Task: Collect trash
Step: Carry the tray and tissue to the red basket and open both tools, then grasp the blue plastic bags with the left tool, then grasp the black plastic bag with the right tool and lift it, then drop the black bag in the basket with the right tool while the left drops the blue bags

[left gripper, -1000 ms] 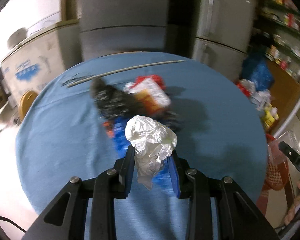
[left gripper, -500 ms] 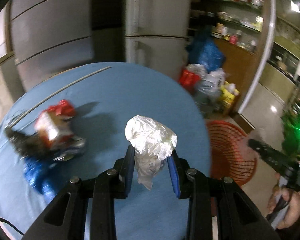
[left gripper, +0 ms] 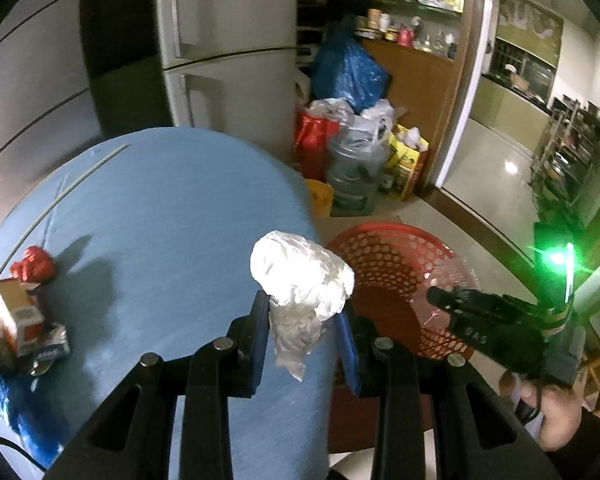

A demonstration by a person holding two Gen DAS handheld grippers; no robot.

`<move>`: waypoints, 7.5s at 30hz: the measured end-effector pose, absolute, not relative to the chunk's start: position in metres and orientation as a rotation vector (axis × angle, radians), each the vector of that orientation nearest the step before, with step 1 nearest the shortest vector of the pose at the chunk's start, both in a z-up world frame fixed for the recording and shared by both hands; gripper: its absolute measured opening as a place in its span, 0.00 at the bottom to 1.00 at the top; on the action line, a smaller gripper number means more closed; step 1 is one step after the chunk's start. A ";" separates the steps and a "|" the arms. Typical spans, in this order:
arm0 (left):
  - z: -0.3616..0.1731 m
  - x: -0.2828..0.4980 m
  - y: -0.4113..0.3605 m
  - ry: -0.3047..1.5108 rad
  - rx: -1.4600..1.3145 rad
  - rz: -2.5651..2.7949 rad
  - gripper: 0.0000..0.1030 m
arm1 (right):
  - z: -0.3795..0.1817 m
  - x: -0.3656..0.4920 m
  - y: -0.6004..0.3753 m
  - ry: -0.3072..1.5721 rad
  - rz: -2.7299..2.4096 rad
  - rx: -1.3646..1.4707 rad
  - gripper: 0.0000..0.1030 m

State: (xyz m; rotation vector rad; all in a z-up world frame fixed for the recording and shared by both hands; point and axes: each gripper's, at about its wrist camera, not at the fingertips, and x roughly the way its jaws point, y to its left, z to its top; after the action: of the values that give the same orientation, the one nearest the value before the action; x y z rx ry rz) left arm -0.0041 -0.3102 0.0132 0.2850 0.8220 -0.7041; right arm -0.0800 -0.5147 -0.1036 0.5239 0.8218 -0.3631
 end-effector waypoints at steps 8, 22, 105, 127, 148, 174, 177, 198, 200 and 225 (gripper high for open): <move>0.006 -0.007 -0.338 0.842 0.328 -0.747 0.32 | -0.107 -0.087 -0.531 0.817 -0.374 0.556 0.75; -0.021 -0.006 -0.397 0.954 0.354 -0.844 0.60 | -0.083 -0.138 -0.559 0.706 -0.498 0.638 0.75; -0.041 0.033 0.097 0.896 -0.207 0.099 0.50 | -0.017 0.096 -0.080 0.846 0.458 0.215 0.75; -0.033 0.032 0.075 0.877 -0.153 0.071 0.50 | -0.026 0.069 -0.144 0.816 0.373 0.327 0.37; -0.025 0.026 -0.012 0.882 0.005 -0.066 0.50 | -0.044 0.001 -0.281 0.787 0.169 0.518 0.37; -0.014 0.029 -0.073 0.863 0.104 -0.158 0.50 | -0.040 -0.044 -0.364 0.706 -0.004 0.613 0.37; -0.012 0.029 -0.080 0.858 0.116 -0.170 0.50 | -0.041 -0.053 -0.378 0.698 -0.036 0.621 0.37; 0.005 0.034 -0.167 0.813 0.188 -0.342 0.50 | -0.041 -0.091 -0.463 0.675 -0.259 0.623 0.37; 0.008 0.033 -0.180 0.804 0.201 -0.368 0.50 | -0.041 -0.092 -0.468 0.676 -0.275 0.612 0.37; 0.008 0.029 -0.273 0.801 0.286 -0.525 0.50 | -0.085 -0.103 -0.524 0.819 -0.383 0.624 0.37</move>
State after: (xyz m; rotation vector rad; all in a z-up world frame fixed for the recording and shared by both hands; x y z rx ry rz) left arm 0.0292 -0.2729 0.0082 0.2861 0.8008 -0.5250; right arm -0.1032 -0.5242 -0.0854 0.6242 0.8189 -0.3826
